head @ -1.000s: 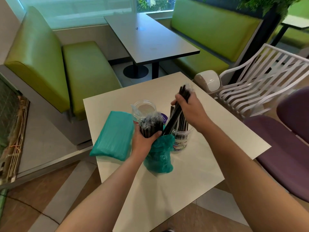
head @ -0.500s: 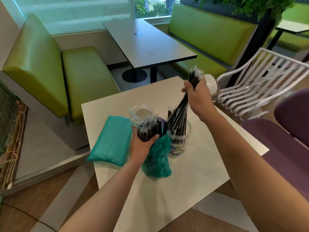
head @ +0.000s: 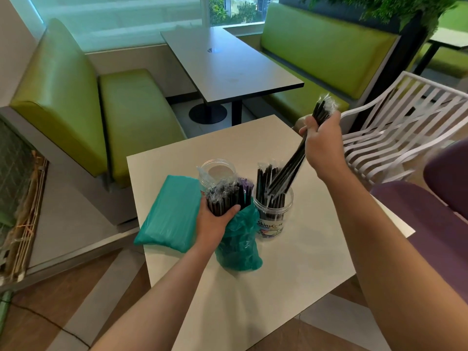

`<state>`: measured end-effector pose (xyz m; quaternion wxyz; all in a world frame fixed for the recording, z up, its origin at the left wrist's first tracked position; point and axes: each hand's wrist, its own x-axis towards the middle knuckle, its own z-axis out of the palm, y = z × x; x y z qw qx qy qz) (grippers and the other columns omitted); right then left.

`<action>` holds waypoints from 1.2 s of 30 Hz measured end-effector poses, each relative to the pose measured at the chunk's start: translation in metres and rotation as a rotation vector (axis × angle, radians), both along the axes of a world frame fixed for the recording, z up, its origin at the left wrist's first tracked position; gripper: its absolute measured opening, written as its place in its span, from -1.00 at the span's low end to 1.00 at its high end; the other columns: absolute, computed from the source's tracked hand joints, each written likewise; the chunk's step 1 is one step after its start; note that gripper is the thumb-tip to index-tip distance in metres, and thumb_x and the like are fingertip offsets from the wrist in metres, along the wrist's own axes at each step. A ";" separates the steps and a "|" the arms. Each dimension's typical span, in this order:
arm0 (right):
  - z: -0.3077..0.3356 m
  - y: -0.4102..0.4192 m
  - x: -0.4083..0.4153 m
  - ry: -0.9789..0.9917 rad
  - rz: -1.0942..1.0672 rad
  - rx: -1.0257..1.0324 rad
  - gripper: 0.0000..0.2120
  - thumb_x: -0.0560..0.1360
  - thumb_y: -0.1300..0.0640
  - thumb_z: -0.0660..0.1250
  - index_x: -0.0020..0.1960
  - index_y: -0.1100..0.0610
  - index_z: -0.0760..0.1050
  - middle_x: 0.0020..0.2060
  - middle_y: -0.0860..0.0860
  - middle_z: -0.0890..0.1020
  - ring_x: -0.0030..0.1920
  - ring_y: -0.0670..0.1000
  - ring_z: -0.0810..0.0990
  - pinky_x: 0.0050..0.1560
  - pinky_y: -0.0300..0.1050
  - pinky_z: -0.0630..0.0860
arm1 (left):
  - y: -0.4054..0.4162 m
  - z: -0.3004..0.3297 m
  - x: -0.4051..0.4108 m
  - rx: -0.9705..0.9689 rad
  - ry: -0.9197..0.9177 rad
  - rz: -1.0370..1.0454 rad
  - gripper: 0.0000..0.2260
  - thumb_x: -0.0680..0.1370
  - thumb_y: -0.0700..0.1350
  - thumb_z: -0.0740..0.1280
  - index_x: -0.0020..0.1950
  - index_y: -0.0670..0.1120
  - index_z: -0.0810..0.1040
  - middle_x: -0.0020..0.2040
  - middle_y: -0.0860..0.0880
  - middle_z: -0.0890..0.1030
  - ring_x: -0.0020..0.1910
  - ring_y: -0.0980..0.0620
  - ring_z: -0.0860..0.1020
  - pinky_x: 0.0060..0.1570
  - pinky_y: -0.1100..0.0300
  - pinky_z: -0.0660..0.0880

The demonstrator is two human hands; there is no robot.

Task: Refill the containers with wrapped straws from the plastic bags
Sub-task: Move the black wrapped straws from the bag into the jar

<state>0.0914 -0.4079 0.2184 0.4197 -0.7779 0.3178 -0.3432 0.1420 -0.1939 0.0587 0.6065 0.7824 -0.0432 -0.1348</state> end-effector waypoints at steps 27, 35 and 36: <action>-0.112 0.042 0.010 0.267 0.053 -0.083 -0.38 0.36 -0.08 0.53 0.22 0.10 0.28 0.16 0.03 0.38 -0.03 0.03 0.53 -0.17 -0.11 0.42 | 0.000 0.000 0.001 -0.011 -0.007 0.007 -0.18 0.30 0.08 0.60 0.46 -0.04 0.31 0.33 0.01 0.51 0.34 0.02 0.45 0.38 0.00 0.38; -0.122 0.041 0.007 0.353 0.184 -0.142 -0.49 0.37 0.11 0.55 0.12 0.05 0.26 0.10 0.06 0.36 -0.14 0.10 0.54 -0.18 0.01 0.52 | 0.001 0.001 0.001 0.006 -0.007 -0.002 -0.19 0.30 0.10 0.60 0.46 -0.04 0.31 0.35 -0.01 0.50 0.36 -0.02 0.44 0.38 -0.03 0.38; -0.121 0.040 0.007 0.381 0.171 -0.171 -0.48 0.37 0.05 0.55 0.09 0.05 0.25 0.07 0.05 0.37 -0.20 0.11 0.54 -0.24 0.01 0.50 | 0.001 0.001 0.001 0.007 -0.006 -0.001 -0.18 0.31 0.10 0.59 0.46 -0.04 0.31 0.35 -0.01 0.50 0.36 -0.02 0.43 0.38 -0.03 0.38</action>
